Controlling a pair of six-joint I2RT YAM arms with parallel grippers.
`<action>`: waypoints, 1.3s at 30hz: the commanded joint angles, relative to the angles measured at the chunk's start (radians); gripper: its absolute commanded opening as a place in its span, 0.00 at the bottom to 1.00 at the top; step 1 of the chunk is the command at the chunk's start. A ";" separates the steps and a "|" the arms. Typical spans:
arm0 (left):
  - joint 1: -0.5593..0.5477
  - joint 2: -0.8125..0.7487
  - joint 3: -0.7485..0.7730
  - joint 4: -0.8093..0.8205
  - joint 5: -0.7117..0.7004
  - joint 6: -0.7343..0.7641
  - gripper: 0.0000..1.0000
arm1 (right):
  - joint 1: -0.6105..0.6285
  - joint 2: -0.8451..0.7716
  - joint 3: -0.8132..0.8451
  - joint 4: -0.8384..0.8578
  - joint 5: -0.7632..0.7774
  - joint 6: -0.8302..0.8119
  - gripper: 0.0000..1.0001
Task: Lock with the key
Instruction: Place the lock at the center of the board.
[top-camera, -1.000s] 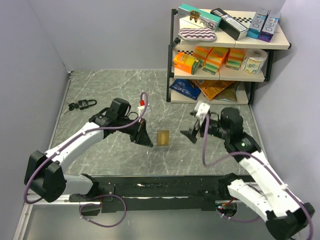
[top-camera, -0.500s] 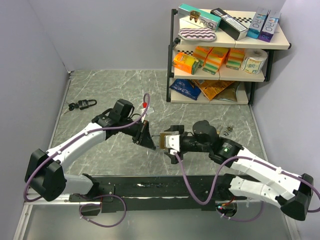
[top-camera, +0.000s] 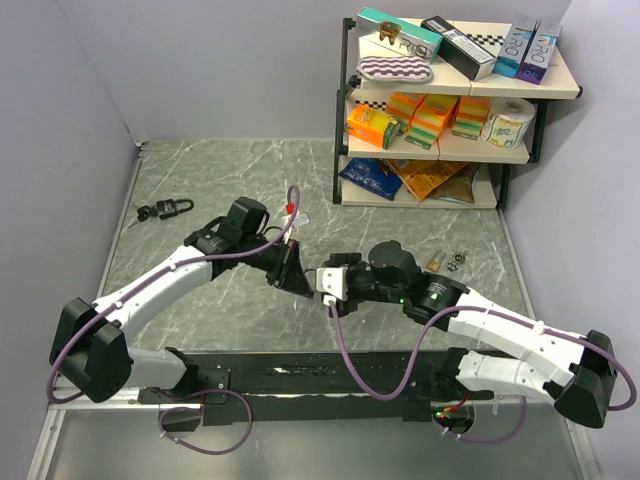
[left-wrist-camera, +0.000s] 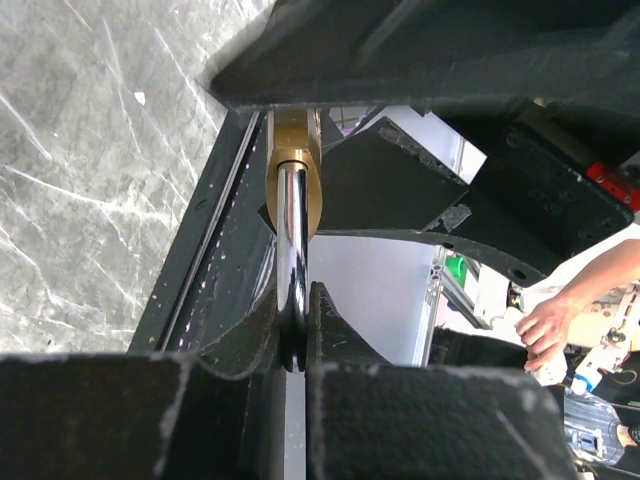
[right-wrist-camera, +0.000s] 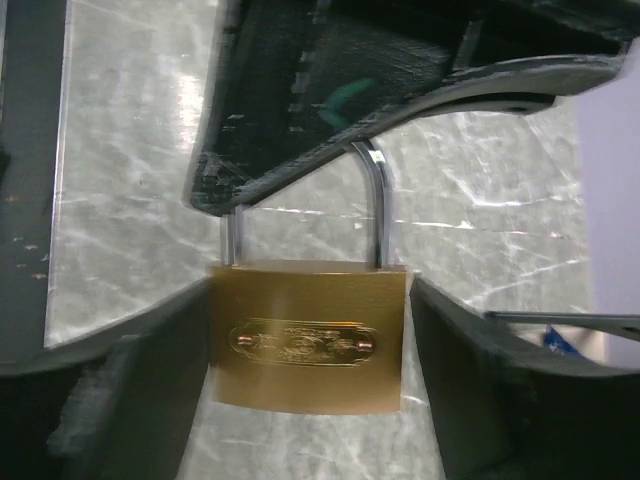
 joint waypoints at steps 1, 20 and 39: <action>-0.006 -0.021 0.062 0.071 0.071 -0.008 0.01 | 0.007 -0.001 0.024 0.045 0.027 0.006 0.70; 0.379 -0.137 0.030 0.266 -0.169 -0.117 0.96 | -0.296 0.186 0.107 -0.154 0.186 0.591 0.00; 0.442 -0.214 -0.044 0.346 -0.291 -0.095 0.96 | -0.430 0.512 0.179 -0.102 0.329 1.148 0.00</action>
